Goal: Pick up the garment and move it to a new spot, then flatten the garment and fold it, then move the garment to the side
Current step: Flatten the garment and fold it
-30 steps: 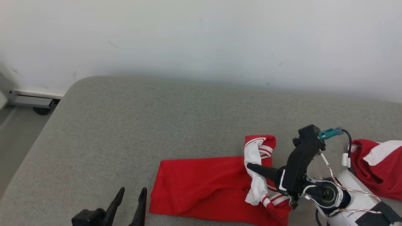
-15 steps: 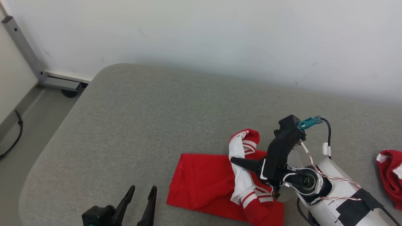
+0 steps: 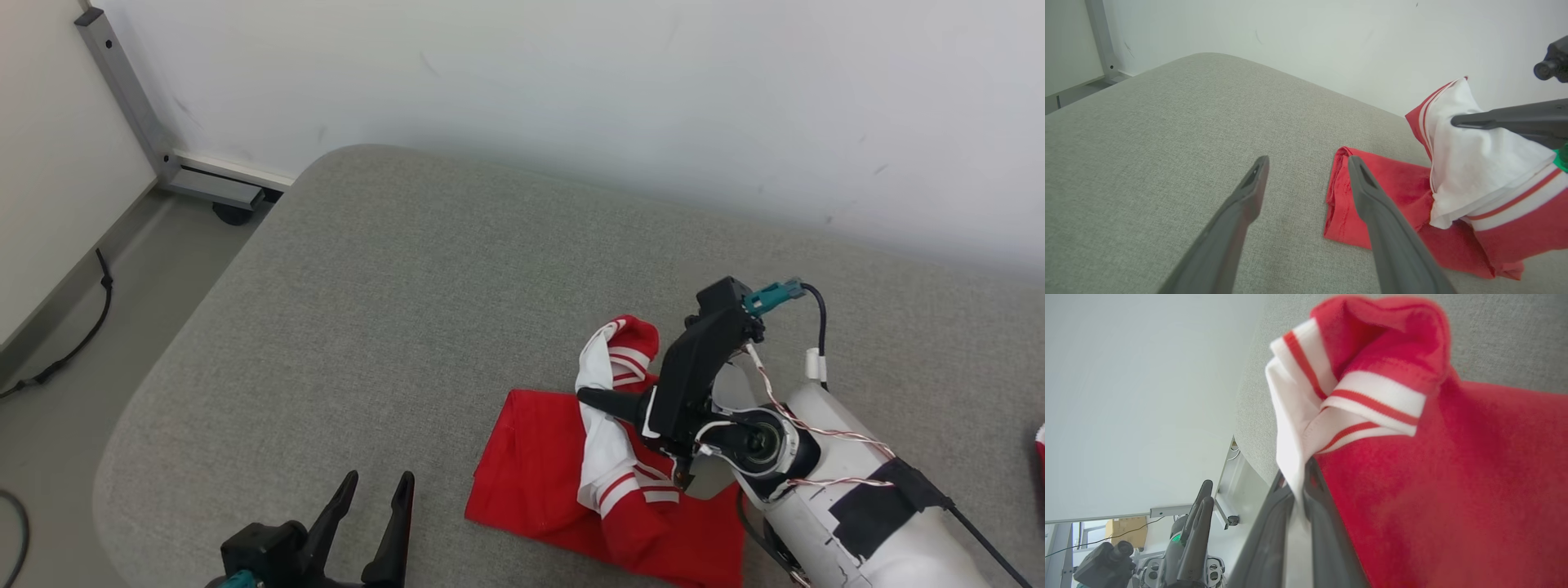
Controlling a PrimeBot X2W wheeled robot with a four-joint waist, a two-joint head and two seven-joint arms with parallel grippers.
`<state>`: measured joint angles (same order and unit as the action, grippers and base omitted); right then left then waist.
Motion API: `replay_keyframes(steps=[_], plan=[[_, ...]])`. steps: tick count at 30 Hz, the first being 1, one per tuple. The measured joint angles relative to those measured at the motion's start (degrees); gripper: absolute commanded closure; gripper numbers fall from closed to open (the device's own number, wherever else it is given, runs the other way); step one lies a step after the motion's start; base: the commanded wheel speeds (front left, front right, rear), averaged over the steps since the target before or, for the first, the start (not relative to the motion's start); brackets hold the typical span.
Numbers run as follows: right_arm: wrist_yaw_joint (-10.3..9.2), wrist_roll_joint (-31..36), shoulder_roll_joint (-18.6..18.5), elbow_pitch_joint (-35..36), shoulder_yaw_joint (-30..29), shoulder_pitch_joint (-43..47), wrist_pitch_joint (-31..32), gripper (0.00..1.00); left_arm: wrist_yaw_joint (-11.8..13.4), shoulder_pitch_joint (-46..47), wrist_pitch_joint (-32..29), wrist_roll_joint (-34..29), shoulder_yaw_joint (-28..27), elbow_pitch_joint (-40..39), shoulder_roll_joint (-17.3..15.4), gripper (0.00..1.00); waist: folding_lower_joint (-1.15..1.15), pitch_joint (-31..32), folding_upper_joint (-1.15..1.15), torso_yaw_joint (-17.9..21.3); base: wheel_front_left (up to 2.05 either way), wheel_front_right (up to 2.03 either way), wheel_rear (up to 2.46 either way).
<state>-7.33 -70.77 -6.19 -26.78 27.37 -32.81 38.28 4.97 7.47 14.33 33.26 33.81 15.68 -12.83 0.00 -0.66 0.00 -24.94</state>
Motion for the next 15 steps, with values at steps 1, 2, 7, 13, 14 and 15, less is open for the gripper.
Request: replay_keyframes(steps=[1,2,7,13,14,15], plan=[[0.0,0.23,0.34,-0.65,0.11,-0.43,-0.01,1.0,0.0,0.0,0.0,0.03,-0.05,0.03,0.01,0.0,0.0,-0.08,0.0,-0.08,0.0,0.0,0.0],[-0.02,0.3,0.49,-1.2,0.13,-0.8,-0.04,1.0,0.0,0.01,0.0,0.04,-0.1,0.09,0.04,0.0,0.0,-0.13,0.0,-0.17,0.0,0.0,0.0],[-0.07,1.04,0.77,-4.01,0.14,-1.87,-0.97,1.0,-0.01,0.02,0.0,0.04,-0.19,0.32,0.12,0.0,0.0,-0.47,0.0,-0.46,0.0,0.0,0.0],[-0.07,1.4,1.34,-7.78,0.11,-3.43,-1.75,1.0,-0.03,0.07,0.0,0.04,-0.45,0.69,0.27,0.0,0.0,-0.98,0.0,-0.93,0.0,0.0,0.0],[-0.07,1.4,1.49,-8.27,0.18,-3.54,-1.72,1.0,-0.03,0.07,0.0,0.04,-0.54,0.82,0.29,0.0,0.0,-1.02,0.0,-0.98,0.0,0.0,0.0],[-0.07,1.38,1.56,-8.53,0.23,-3.67,-1.72,0.89,-0.03,0.08,0.0,0.04,-0.6,0.94,0.31,0.0,-0.01,-1.04,0.0,-1.02,0.0,0.0,0.0]])
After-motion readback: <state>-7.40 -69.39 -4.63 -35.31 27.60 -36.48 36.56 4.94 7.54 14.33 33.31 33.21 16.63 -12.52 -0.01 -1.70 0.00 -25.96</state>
